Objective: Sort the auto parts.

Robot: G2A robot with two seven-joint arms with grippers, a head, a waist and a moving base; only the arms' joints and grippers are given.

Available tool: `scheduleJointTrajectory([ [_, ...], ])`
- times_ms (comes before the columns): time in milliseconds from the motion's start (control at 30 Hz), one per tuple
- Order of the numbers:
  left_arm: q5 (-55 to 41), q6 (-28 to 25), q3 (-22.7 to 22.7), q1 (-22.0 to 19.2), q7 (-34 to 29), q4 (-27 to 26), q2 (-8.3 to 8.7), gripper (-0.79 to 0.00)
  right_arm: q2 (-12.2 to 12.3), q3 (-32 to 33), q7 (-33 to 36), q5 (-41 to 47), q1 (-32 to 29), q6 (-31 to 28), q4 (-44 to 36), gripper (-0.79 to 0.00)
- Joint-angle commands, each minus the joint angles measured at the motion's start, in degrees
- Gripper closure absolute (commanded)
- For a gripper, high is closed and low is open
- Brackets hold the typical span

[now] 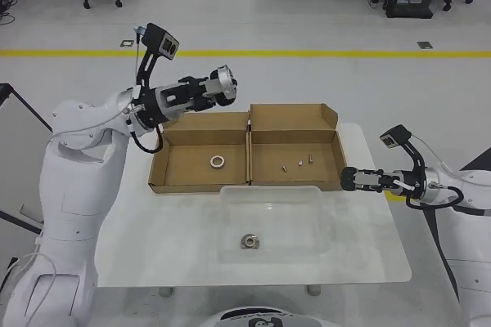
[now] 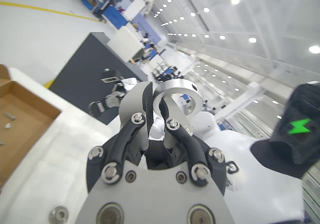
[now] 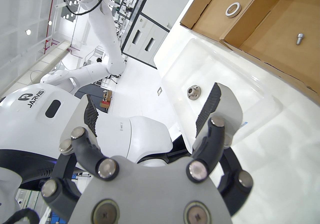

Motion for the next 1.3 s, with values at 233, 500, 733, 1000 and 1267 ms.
scheduleJointTrajectory([
  [233,25.5,9.7,3.7,-2.4,-1.5,1.4,1.46,0.000,0.0,0.0,0.0,0.0,0.0,0.0,0.0,-0.785],
  [500,37.6,14.9,7.7,-4.3,-3.2,3.0,1.96,0.000,0.0,0.0,0.0,0.0,0.0,0.0,0.0,-0.785],
  [733,37.6,14.9,7.7,-4.3,-3.2,3.0,1.96,0.000,0.0,0.0,0.0,0.0,0.0,0.0,0.0,-0.785],
  [1000,56.8,29.0,18.5,-9.0,-4.6,8.5,1.08,0.000,0.0,0.0,0.0,0.0,0.0,0.0,0.0,-0.785],
  [1267,64.8,40.5,33.1,-16.8,-8.3,21.7,-3.35,0.000,0.0,0.0,0.0,0.0,0.0,0.0,0.0,-0.785],
])
